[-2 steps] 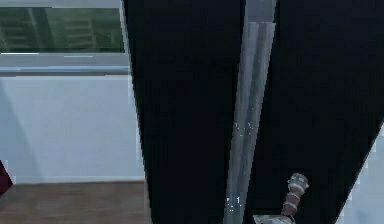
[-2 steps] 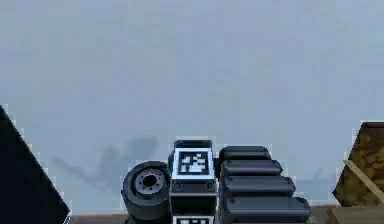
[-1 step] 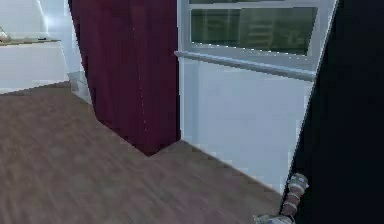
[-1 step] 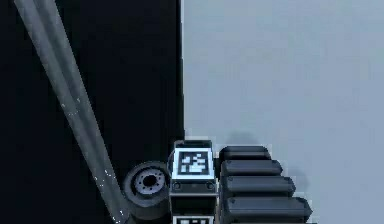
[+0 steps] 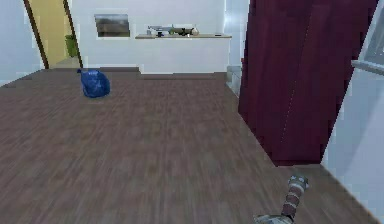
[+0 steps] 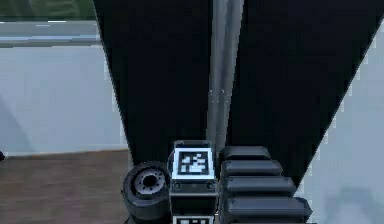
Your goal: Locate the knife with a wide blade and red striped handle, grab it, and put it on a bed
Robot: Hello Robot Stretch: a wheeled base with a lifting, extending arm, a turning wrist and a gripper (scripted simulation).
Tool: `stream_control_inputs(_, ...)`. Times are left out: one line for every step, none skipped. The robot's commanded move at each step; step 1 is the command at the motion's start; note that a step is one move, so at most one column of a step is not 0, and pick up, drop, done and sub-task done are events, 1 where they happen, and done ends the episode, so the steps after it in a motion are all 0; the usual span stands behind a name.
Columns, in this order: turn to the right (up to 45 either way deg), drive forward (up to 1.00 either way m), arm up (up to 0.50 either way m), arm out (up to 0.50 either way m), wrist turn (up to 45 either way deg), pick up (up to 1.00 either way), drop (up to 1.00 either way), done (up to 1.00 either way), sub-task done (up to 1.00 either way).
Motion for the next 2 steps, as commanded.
stream_control_inputs(0.0, 0.60, 0.00, 0.00, 0.0, 0.00, 0.00, 0.00, 0.00)
stream_control_inputs(-45.0, 0.00, 0.00, 0.00, 0.0, 0.00, 0.00, 0.00, 0.00)
